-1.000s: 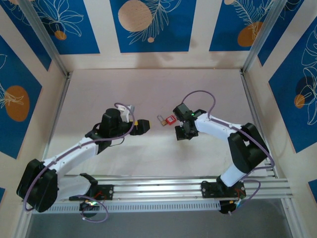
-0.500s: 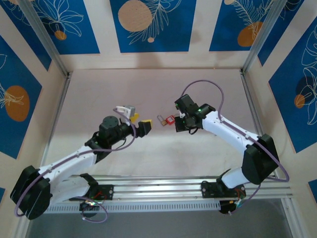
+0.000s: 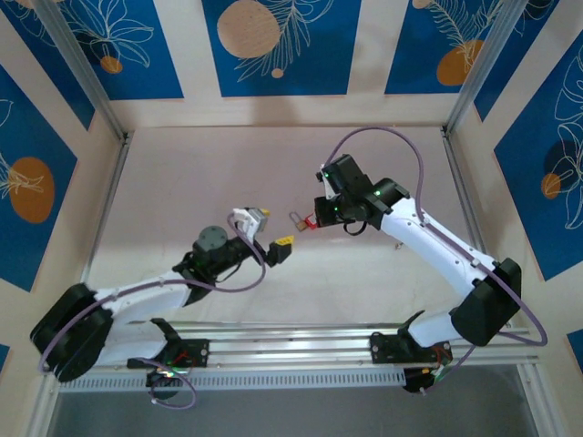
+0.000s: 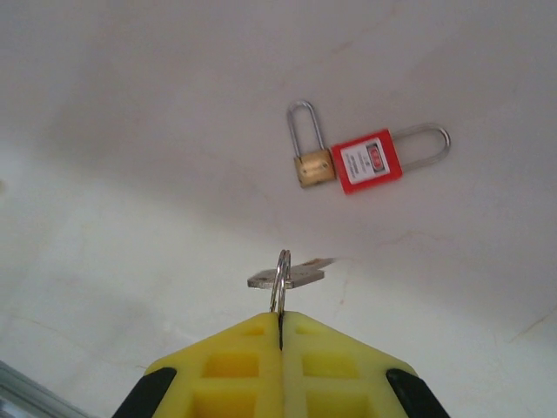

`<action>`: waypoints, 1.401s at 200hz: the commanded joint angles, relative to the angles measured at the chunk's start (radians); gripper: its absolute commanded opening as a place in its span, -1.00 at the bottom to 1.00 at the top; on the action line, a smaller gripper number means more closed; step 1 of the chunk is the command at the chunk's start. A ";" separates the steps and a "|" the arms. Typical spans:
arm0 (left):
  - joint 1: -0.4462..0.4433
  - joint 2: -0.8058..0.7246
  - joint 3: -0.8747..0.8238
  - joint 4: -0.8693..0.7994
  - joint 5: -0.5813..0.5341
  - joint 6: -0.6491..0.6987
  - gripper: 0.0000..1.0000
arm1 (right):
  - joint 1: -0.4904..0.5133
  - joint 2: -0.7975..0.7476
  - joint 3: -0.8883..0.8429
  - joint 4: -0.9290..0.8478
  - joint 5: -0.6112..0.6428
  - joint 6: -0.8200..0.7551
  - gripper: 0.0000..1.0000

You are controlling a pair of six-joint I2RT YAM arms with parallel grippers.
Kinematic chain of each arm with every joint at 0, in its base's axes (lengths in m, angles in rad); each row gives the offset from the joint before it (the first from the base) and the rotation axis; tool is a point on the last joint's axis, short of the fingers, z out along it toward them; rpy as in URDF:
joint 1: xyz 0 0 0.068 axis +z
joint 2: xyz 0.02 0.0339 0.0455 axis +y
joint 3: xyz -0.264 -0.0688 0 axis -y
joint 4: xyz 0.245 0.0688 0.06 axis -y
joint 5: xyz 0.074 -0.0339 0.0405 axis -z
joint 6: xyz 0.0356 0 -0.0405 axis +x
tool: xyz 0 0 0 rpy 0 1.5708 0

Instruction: Unlock with the key

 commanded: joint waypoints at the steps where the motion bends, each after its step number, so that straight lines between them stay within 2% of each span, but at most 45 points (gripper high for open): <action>1: -0.024 0.145 -0.058 0.419 -0.037 0.130 0.99 | 0.004 -0.024 0.056 -0.027 -0.060 -0.010 -0.98; 15: -0.026 0.212 -0.036 0.470 -0.019 0.114 0.95 | 0.008 -0.029 0.067 -0.020 -0.078 -0.003 -0.98; 45: -0.039 0.221 0.071 0.309 0.023 0.098 0.99 | 0.022 -0.043 0.077 -0.015 -0.098 0.015 -0.98; 59: -0.044 0.229 0.090 0.302 0.028 0.106 0.99 | 0.028 -0.048 0.075 -0.011 -0.111 0.021 -0.98; 78: -0.057 0.262 0.097 0.348 0.018 0.137 0.79 | 0.036 -0.053 0.068 -0.001 -0.127 0.031 -0.98; 158: -0.081 0.309 0.137 0.285 -0.043 0.123 0.72 | 0.063 -0.078 0.036 0.047 -0.165 0.057 -0.98; 178: -0.081 0.322 0.148 0.289 -0.059 0.113 0.63 | 0.066 -0.081 0.029 0.054 -0.191 0.059 -0.98; 202: -0.081 0.338 0.132 0.372 -0.081 0.107 0.37 | 0.067 -0.090 0.017 0.055 -0.206 0.068 -0.98; 248: -0.082 0.374 0.115 0.438 -0.116 0.096 0.28 | 0.073 -0.113 0.004 0.064 -0.213 0.082 -0.98; 280: -0.083 0.369 0.113 0.428 -0.107 0.090 0.07 | 0.075 -0.120 -0.015 0.066 -0.211 0.089 -0.98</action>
